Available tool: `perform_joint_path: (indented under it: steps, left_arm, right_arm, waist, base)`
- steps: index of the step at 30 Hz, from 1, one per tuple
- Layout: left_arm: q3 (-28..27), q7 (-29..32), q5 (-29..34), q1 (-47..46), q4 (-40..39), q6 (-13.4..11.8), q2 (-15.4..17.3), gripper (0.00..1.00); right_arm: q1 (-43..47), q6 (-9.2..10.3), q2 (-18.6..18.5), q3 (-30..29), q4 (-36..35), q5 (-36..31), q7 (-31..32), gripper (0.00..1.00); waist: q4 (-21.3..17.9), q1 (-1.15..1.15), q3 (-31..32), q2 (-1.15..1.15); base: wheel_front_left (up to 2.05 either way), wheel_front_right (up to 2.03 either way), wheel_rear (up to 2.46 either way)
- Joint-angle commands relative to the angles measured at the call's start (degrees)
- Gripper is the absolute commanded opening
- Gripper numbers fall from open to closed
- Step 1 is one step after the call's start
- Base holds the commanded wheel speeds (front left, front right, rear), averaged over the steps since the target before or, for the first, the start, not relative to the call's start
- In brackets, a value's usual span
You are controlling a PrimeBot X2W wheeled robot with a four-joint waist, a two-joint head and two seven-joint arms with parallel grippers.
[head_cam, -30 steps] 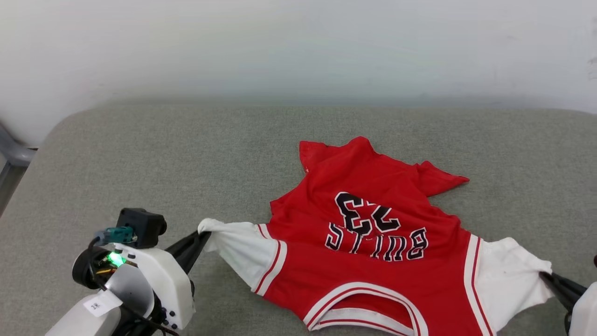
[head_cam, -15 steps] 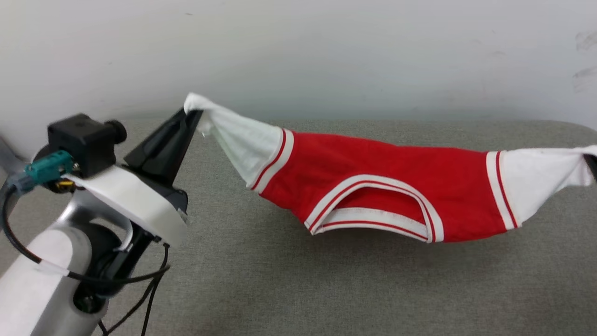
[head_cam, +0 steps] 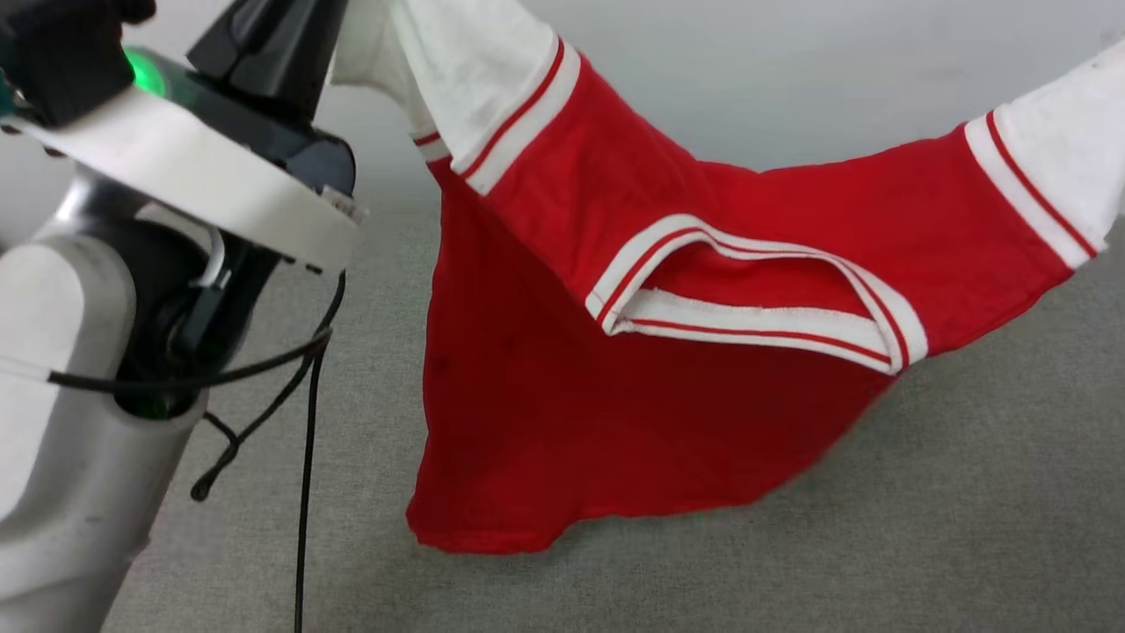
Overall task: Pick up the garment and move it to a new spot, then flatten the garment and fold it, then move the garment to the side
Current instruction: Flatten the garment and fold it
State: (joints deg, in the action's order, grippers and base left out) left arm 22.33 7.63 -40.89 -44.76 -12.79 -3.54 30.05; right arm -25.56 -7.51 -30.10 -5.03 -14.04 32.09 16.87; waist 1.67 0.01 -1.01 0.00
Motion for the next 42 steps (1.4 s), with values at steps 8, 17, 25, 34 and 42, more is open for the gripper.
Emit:
perform_joint_path:
  steps: [8, 17, 25, 34, 42]
  left_arm:
    - [-1.20, -1.43, 0.94, -12.59, 7.24, 1.13, -3.04, 0.00]
    - [-1.68, -4.61, 2.59, -28.65, 19.31, 3.53, -6.36, 0.00]
    - [-2.48, -8.28, 4.49, -43.20, 32.55, 6.01, -7.64, 0.00]
    - [-2.01, -13.19, 4.79, -49.21, 44.30, 8.37, -8.62, 0.00]
    - [-0.21, -19.16, 4.29, -40.84, 48.11, 9.86, -9.09, 0.00]
  right_arm:
    - [-17.21, 0.04, 1.62, 2.97, 6.82, -3.26, -0.07, 0.00]
    - [-39.43, 0.04, 3.28, 7.28, 20.23, -7.97, -3.63, 0.00]
    - [-56.37, 0.04, 4.30, 11.16, 33.66, -12.36, -8.70, 0.00]
    - [-65.14, 0.04, 6.23, 15.62, 46.87, -14.63, -15.05, 0.00]
    - [-58.16, 0.05, 7.76, 20.02, 51.97, -12.82, -22.75, 0.00]
  waist:
    - [-0.15, -0.01, -8.61, 0.00]
    - [-0.28, -0.01, -19.29, 0.00]
    - [-0.84, -0.01, -26.88, 0.00]
    - [-1.07, -0.01, -30.94, 0.00]
    - [-1.12, -0.01, -29.17, 0.00]
  base:
    - [0.00, 0.00, 0.00]
    - [0.00, 0.00, 0.00]
    - [0.00, 0.00, 0.00]
    - [0.00, 0.00, 0.00]
    - [0.00, 0.00, 0.00]
